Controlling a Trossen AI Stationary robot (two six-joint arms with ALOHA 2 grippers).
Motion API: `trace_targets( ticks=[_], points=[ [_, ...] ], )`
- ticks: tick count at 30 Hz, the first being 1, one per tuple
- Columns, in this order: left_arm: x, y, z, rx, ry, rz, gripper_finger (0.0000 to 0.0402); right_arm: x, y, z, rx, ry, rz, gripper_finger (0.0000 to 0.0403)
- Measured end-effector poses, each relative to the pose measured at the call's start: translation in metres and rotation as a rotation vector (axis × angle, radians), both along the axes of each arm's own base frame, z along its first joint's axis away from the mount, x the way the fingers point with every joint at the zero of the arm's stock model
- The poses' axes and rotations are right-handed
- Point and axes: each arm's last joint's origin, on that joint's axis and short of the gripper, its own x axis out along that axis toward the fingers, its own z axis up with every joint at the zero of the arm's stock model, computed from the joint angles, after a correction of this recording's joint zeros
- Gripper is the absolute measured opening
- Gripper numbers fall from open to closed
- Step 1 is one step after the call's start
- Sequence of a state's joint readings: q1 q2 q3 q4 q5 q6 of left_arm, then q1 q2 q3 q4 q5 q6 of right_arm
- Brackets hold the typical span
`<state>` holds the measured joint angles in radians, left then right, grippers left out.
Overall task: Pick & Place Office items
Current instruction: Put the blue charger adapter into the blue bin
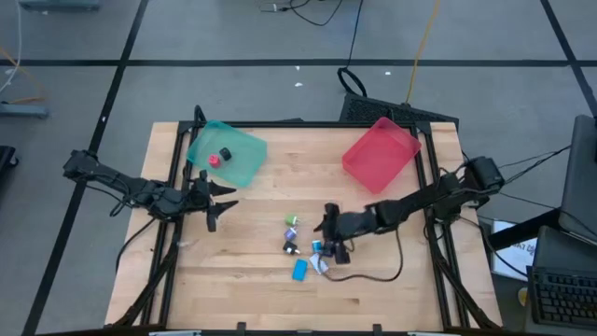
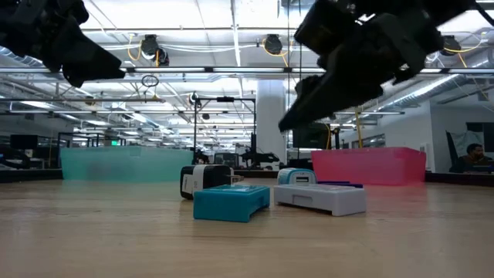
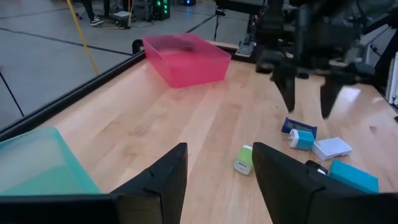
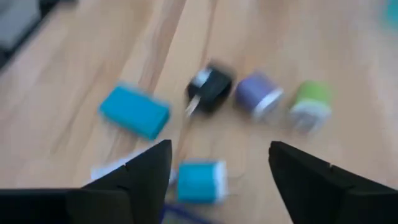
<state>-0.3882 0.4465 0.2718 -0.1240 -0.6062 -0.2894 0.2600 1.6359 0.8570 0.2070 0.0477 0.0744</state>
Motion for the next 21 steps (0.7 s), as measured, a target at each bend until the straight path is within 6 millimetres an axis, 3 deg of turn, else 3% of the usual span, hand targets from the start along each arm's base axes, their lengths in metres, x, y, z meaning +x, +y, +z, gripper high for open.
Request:
trace_targets(
  ticks=[5, 12, 18, 21],
  points=[
    [0.000, 0.001, 0.000, 0.008, -0.005, 0.033, 0.0168, 0.013, 0.012, -0.010, -0.031, 0.105, 0.024, 0.0274],
    [0.000, 0.001, 0.000, 0.008, -0.005, 0.034, 0.0155, 0.015, 0.009, -0.030, -0.132, 0.171, -0.048, 0.0256],
    [0.000, 0.001, 0.000, 0.008, -0.004, 0.033, 0.0157, 0.008, 0.002, -0.027, -0.303, 0.205, -0.149, 0.0252],
    [0.000, 0.001, 0.000, 0.008, -0.004, 0.033, 0.0165, 0.007, -0.002, -0.021, -0.308, 0.182, -0.220, 0.0251]
  ],
)
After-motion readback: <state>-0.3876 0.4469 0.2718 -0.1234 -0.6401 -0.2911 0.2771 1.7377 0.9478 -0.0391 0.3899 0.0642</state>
